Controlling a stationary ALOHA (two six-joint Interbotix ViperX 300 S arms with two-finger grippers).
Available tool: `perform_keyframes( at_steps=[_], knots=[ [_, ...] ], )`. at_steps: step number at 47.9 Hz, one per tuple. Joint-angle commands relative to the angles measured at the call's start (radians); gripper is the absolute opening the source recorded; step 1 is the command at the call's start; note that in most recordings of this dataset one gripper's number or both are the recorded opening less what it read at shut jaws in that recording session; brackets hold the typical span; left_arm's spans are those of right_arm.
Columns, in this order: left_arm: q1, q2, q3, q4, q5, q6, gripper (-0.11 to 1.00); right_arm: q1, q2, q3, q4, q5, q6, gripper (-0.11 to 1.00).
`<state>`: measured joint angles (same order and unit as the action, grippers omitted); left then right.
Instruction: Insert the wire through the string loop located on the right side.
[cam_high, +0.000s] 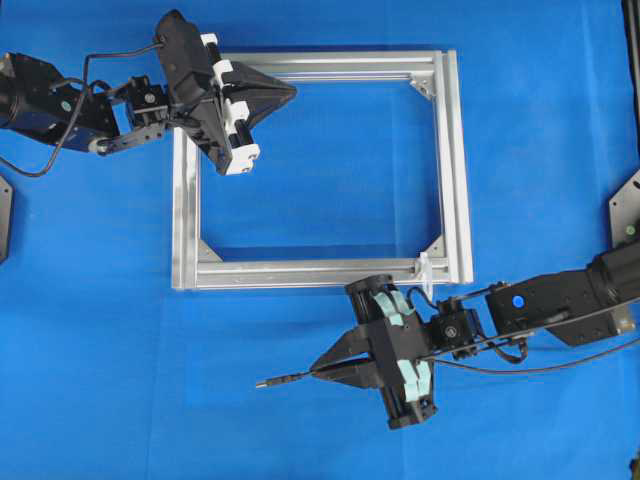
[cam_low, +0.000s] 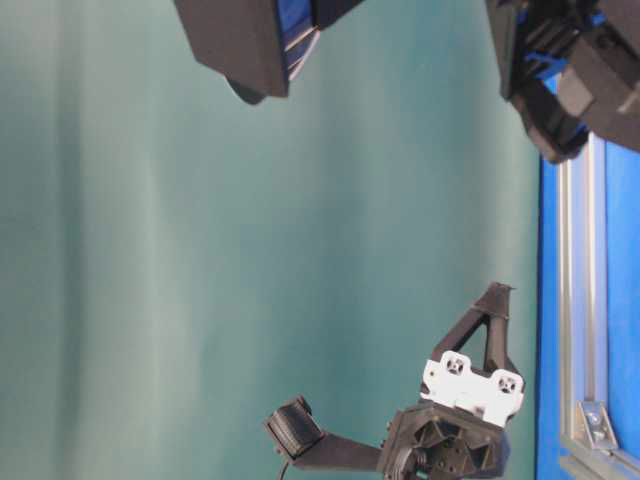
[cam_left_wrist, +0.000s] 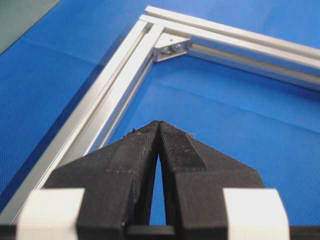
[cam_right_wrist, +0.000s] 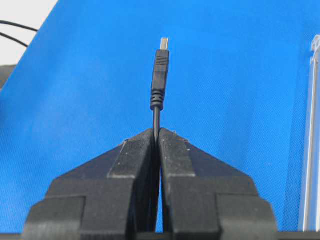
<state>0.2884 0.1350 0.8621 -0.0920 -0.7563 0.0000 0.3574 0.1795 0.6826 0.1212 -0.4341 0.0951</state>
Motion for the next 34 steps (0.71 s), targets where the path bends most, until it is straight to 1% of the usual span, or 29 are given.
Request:
perform_keyframes(
  at_steps=[1,7,15,20,34],
  knots=[
    [0.003,-0.029,-0.008,0.003,-0.005,-0.002,0.00,0.002,-0.035,-0.009,-0.002,0.000,0.000,-0.03],
    [0.003,-0.029,-0.008,0.003,-0.005,-0.002,0.00,0.008,-0.049,0.015,0.000,0.011,0.000,-0.03],
    [0.003,-0.029,-0.008,0.002,-0.005,-0.003,0.00,0.018,-0.110,0.087,0.003,0.057,0.003,-0.03],
    [0.003,-0.029,-0.009,0.002,-0.005,-0.005,0.00,0.025,-0.166,0.150,0.003,0.074,0.005,-0.03],
    [0.003,-0.029,-0.008,0.002,-0.005,-0.006,0.00,0.026,-0.364,0.367,0.006,0.075,0.006,-0.03]
  ],
)
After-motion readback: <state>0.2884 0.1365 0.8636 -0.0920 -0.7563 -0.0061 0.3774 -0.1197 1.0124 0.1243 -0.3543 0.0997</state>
